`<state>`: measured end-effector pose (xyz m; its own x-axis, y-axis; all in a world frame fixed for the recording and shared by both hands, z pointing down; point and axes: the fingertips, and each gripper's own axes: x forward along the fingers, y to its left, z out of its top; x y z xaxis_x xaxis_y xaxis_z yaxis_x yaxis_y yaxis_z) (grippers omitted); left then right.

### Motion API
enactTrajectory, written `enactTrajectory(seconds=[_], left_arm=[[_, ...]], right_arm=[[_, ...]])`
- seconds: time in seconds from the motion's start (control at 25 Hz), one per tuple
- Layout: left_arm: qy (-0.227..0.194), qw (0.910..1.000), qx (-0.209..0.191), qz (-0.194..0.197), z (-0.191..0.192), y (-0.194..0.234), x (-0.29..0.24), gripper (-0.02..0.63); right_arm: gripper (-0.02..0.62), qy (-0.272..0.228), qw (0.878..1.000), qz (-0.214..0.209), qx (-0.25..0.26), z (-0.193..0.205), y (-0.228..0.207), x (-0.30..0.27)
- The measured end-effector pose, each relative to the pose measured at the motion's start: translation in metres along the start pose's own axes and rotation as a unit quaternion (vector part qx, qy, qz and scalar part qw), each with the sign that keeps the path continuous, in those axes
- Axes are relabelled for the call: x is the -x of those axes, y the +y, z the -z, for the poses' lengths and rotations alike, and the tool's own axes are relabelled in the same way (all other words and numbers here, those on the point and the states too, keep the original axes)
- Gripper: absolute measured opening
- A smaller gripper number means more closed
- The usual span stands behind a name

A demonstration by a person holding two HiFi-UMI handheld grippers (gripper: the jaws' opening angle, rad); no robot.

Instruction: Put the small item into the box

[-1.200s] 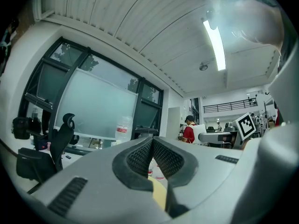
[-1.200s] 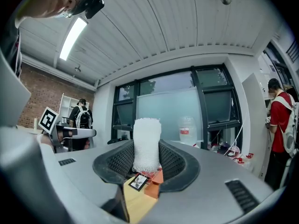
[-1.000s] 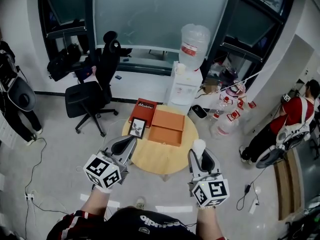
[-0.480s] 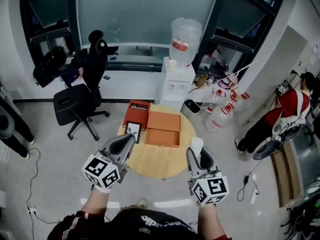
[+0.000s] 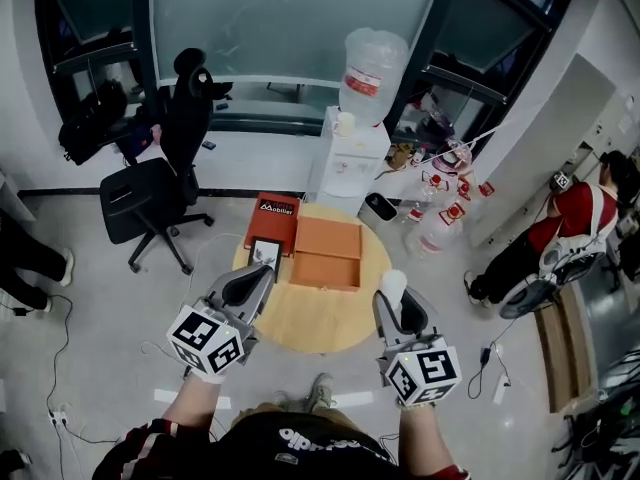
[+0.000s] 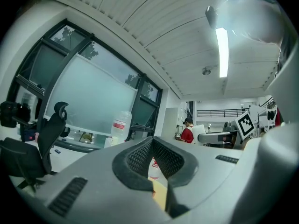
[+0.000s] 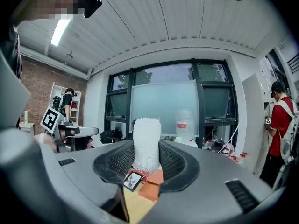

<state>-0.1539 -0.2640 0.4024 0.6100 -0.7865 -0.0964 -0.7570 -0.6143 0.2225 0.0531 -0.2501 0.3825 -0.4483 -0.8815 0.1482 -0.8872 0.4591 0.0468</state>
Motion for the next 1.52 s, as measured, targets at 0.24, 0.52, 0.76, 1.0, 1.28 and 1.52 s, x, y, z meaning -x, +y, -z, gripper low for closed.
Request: enactTrajectory(seconds=[0.24,0.52,0.76,1.0,1.28,1.52], left_arm=[[-0.006,0.9999,-0.004,-0.014,-0.005,0.008,0.005,0.017],[-0.007,0.9993,-0.011,-0.036,-0.006,0.017,-0.002,0.017],[-0.007,0.9985,-0.019,-0.051,-0.006,0.017,-0.019,0.017],[-0.003,0.9975,-0.021,-0.067,0.001,0.027,-0.033,0.017],[0.014,0.9962,-0.013,-0.085,0.019,0.038,-0.062,0.015],[0.017,0.9952,-0.018,-0.095,0.019,0.046,-0.077,0.015]], right_arm=[[0.175,-0.002,1.000,-0.020,0.002,0.001,0.007,-0.017],[0.175,-0.007,0.999,-0.044,-0.011,0.005,-0.002,-0.037],[0.176,-0.011,0.997,-0.069,-0.017,0.006,-0.019,-0.064],[0.175,0.002,0.996,-0.085,-0.022,0.021,-0.038,-0.094],[0.176,0.061,0.991,-0.108,-0.050,0.071,-0.066,-0.133],[0.176,0.117,0.985,-0.116,-0.044,0.117,-0.082,-0.171]])
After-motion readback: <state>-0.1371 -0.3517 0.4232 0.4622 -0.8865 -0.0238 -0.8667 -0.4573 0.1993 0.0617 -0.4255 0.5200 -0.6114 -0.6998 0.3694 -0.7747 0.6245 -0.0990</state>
